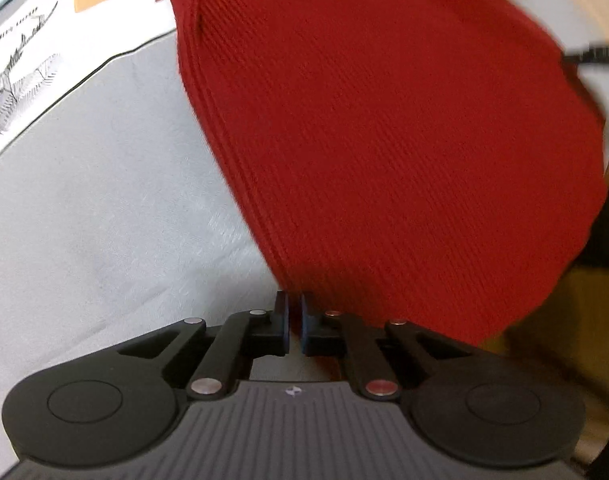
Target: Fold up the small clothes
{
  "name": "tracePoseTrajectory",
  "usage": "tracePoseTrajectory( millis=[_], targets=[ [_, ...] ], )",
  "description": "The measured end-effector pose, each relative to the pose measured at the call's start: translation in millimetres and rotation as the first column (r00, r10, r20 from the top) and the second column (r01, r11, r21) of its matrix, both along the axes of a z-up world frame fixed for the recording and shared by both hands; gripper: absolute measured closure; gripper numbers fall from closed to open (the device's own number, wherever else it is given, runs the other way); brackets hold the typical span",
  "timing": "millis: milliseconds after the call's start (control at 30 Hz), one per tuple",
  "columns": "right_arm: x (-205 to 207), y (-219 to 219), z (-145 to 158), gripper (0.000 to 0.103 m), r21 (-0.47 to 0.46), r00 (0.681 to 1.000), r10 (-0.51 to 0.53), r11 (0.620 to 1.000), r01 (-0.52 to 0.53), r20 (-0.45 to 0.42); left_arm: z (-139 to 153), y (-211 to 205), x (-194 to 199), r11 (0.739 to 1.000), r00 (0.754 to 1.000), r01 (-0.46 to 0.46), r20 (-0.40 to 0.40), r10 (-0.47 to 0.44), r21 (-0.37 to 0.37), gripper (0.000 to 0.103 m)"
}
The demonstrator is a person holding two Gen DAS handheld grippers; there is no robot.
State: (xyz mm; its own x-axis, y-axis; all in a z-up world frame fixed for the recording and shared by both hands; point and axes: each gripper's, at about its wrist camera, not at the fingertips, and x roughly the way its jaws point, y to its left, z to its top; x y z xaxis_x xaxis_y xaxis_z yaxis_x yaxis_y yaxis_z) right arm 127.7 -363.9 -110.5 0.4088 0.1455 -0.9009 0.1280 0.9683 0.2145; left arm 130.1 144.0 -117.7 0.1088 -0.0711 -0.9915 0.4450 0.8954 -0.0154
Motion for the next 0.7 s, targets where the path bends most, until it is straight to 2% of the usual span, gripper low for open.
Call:
tracePoseTrajectory(
  millis=[33,67,100,167,267,300,333,367,433,467,533,600,633,667,700],
  targets=[
    [-1,4,2,0.063,-0.022,0.999,0.032,0.999,-0.033,-0.01,-3,1,-3,0.999,1.0,0.014,-0.016,-0.013,0.029,0.103],
    [-1,10,-1,0.076,-0.058,0.997,0.078,0.995,-0.079,-0.027,-10,2,-8,0.996,0.998,0.039,-0.052,-0.035,0.074,0.103],
    [0,16,-3,0.096,-0.101,0.992,0.116,0.988,-0.12,-0.044,-13,-2,-12,0.992,0.996,0.075,-0.055,-0.07,0.101,0.103],
    [-2,21,-3,0.097,-0.151,0.985,0.165,0.974,-0.171,-0.056,-8,1,-8,0.995,0.998,0.048,-0.044,-0.045,0.082,0.103],
    [-5,14,0,0.097,-0.146,0.99,0.132,0.98,-0.138,-0.051,18,9,2,0.999,0.998,-0.037,0.046,0.037,-0.011,0.102],
    [-4,11,2,0.097,-0.142,0.991,0.122,0.982,-0.127,-0.047,25,12,7,0.996,0.995,-0.079,0.064,0.082,-0.05,0.1],
    [-6,10,4,0.095,-0.133,0.993,0.111,0.984,-0.116,-0.04,31,16,12,0.988,0.988,-0.125,0.078,0.132,-0.09,0.093],
    [-6,10,5,0.091,-0.131,0.994,0.106,0.985,-0.109,-0.032,35,17,16,0.98,0.982,-0.161,0.082,0.171,-0.121,0.078],
    [-5,11,9,0.072,-0.137,0.994,0.109,0.985,-0.108,-0.004,36,15,20,0.968,0.976,-0.195,0.07,0.208,-0.16,0.066],
    [-6,12,10,0.061,-0.121,0.993,0.122,0.985,-0.121,-0.001,34,10,21,0.967,0.978,-0.191,0.055,0.203,-0.168,0.065],
    [-6,16,4,0.06,-0.097,0.988,0.152,0.983,-0.153,-0.024,22,2,18,0.97,0.982,-0.183,0.017,0.188,-0.158,0.065],
    [-9,20,-1,0.06,-0.117,0.981,0.185,0.975,-0.19,-0.053,7,-2,13,0.984,0.988,-0.154,0.0,0.155,-0.087,0.067],
    [-12,23,-1,0.061,-0.139,0.977,0.204,0.968,-0.21,-0.057,3,-6,9,0.991,0.992,-0.125,0.01,0.125,-0.053,0.073],
    [-14,23,0,0.066,-0.147,0.976,0.212,0.965,-0.218,-0.056,4,-10,3,0.996,0.996,-0.087,0.035,0.088,-0.031,0.086],
    [-15,22,1,0.081,-0.139,0.976,0.21,0.967,-0.215,-0.053,6,-11,1,0.998,0.997,-0.065,0.042,0.066,-0.016,0.096]
  ],
)
